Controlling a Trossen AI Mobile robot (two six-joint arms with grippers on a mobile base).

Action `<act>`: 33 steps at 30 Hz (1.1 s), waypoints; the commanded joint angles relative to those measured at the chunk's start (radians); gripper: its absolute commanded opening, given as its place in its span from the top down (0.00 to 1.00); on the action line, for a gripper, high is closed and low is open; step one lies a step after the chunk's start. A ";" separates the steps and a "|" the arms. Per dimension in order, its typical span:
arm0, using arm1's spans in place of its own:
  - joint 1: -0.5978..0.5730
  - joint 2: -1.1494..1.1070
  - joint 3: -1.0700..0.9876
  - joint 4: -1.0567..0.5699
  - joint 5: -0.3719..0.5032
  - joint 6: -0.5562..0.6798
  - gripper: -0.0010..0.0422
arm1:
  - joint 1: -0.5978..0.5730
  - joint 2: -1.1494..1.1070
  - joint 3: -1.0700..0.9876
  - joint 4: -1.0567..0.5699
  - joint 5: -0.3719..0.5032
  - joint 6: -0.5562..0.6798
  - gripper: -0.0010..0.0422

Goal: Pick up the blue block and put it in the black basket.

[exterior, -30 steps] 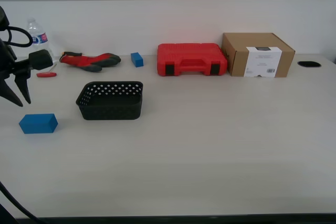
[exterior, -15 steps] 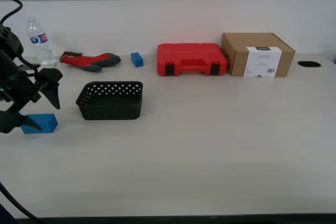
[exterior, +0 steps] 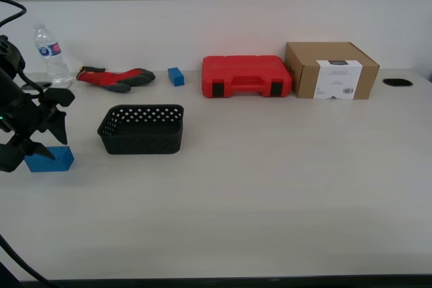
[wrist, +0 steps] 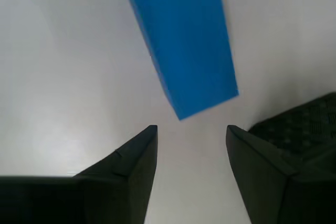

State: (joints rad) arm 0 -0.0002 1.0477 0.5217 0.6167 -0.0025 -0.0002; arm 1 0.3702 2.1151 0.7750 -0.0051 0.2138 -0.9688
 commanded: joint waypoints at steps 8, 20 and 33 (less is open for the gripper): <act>0.001 0.000 0.001 0.002 0.000 0.000 0.98 | 0.064 0.060 0.039 -0.004 -0.121 -0.023 0.07; 0.001 0.000 0.001 -0.005 0.000 0.000 0.98 | 0.001 0.401 0.383 0.043 0.028 -0.050 0.50; 0.001 0.000 0.001 -0.024 0.000 0.000 0.98 | -0.091 0.058 0.383 -0.151 0.105 0.110 0.98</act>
State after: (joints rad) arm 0 0.0002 1.0477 0.5217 0.5911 -0.0021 -0.0002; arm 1 0.2935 2.2051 1.1557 -0.1261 0.3195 -0.8825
